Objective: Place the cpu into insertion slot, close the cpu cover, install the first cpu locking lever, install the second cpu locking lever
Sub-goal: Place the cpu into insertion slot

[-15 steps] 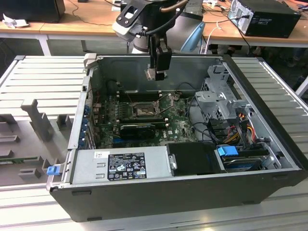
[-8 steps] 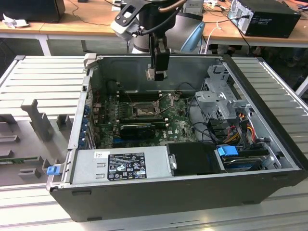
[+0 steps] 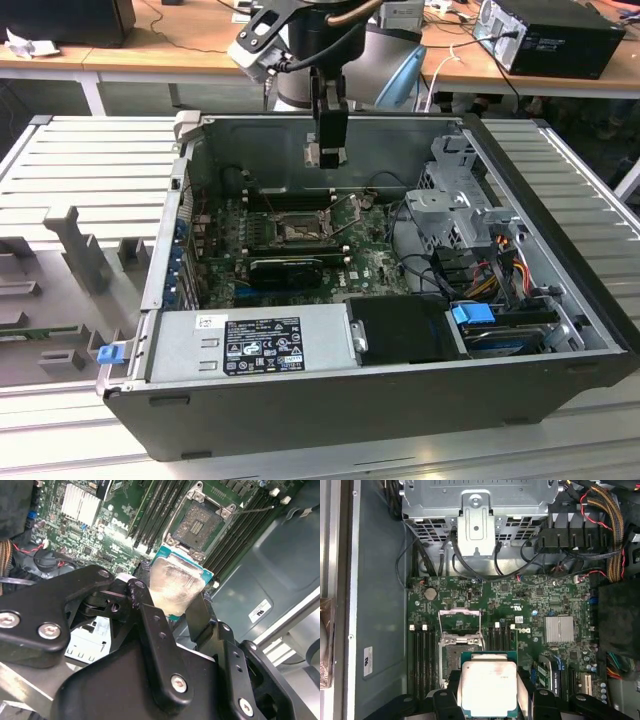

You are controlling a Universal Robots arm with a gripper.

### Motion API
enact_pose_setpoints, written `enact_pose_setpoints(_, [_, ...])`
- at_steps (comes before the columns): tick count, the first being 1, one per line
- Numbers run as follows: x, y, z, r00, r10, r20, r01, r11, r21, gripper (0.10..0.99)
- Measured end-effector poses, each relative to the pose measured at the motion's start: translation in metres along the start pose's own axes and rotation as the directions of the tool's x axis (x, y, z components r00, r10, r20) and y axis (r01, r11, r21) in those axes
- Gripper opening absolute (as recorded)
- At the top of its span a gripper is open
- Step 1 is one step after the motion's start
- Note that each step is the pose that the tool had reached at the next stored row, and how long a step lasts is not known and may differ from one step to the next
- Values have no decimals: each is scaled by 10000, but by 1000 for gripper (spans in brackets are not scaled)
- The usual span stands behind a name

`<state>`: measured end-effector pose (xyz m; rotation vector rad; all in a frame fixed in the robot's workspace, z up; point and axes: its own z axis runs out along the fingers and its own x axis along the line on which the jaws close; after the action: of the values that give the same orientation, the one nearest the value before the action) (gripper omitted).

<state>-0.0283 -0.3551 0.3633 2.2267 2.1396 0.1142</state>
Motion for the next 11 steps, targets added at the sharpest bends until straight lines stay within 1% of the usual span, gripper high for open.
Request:
enact_pose_setpoints(4, [0,0,2,9995,316,32,-316,9995,-6,525])
enact_pose_setpoints(8, [0,-1,8,9962,862,91,-862,9963,-19,525])
enact_pose_setpoints(11, [0,-2,18,9967,801,87,-801,9968,-19,525])
